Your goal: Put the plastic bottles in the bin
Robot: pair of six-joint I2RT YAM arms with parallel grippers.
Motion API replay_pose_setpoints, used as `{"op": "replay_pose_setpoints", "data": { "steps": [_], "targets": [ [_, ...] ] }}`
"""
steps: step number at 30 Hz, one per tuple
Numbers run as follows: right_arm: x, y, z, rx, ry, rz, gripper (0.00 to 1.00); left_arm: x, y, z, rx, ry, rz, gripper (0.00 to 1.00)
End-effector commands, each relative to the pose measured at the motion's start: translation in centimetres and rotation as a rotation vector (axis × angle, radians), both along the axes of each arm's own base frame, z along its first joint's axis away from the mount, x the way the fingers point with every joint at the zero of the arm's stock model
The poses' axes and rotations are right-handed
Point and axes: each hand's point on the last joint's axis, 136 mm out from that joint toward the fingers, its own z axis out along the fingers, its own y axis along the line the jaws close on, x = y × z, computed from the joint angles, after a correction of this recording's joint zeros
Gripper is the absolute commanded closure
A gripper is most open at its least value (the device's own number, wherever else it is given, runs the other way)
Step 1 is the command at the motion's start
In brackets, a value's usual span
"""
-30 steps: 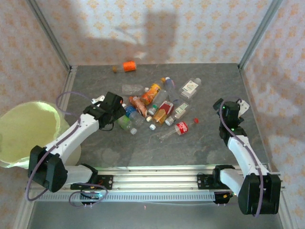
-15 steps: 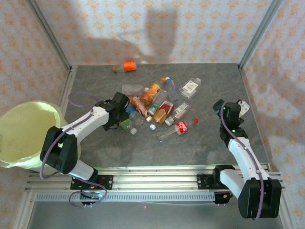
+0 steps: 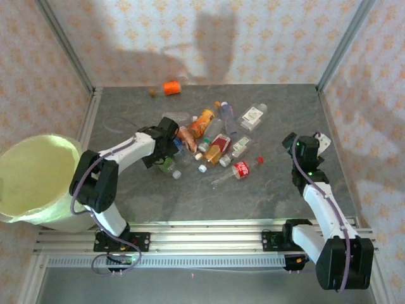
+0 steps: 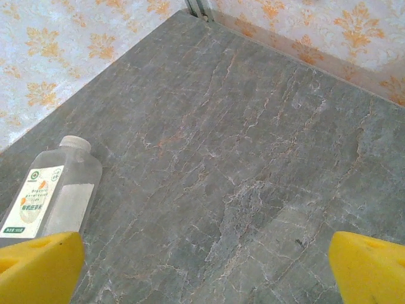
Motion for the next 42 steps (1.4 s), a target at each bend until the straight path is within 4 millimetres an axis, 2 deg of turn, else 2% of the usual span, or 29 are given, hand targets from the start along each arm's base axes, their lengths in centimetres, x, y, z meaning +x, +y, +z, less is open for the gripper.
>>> {"op": "replay_pose_setpoints", "data": {
  "steps": [1,4,8,10,13,18,22,24,27,30,35,38,42],
  "targets": [
    [-0.4,0.3,-0.2,-0.004,0.02,0.015,0.01,0.5,-0.4,-0.4,0.002,0.011,-0.017,0.14],
    [-0.4,0.4,-0.4,0.003,0.026,0.021,0.01,-0.1,0.0,-1.0,0.017,0.024,-0.009,0.22],
    [-0.5,0.4,-0.5,0.0,0.028,0.023,0.01,-1.1,1.0,-0.7,0.046,0.015,0.001,0.32],
    [-0.4,0.4,-0.5,0.003,0.025,0.022,0.01,-1.2,1.0,-0.1,0.033,-0.019,-0.014,0.36],
    [-0.2,0.7,-0.1,0.009,0.016,0.042,0.01,-1.1,1.3,2.2,0.035,-0.099,-0.038,0.42],
    [0.3,1.8,0.5,0.015,0.012,0.112,0.01,-1.1,3.0,8.2,0.096,-0.242,-0.062,0.5],
    [0.9,3.0,1.5,0.008,-0.002,0.202,0.01,-2.2,4.8,15.4,0.152,-0.388,-0.075,0.5],
    [1.0,3.4,1.9,0.009,-0.012,0.226,0.01,-3.1,6.2,19.6,0.199,-0.469,-0.07,0.5],
    [1.2,3.7,2.3,0.018,-0.029,0.238,0.01,-5.7,9.4,26.2,0.321,-0.572,-0.025,0.51],
    [1.4,3.8,2.6,0.024,-0.047,0.245,0.01,-8.5,12.4,31.4,0.45,-0.633,0.009,0.51],
    [1.8,4.2,2.9,0.031,-0.078,0.262,0.01,-13.6,17.0,37.3,0.686,-0.662,0.1,0.51],
    [1.9,4.1,3.0,0.029,-0.08,0.26,0.01,-16.6,19.4,39.5,0.813,-0.643,0.174,0.51],
    [2.2,4.1,2.6,0.034,-0.082,0.255,0.01,-19.4,21.4,41.1,0.938,-0.614,0.238,0.5]
  ]
}}
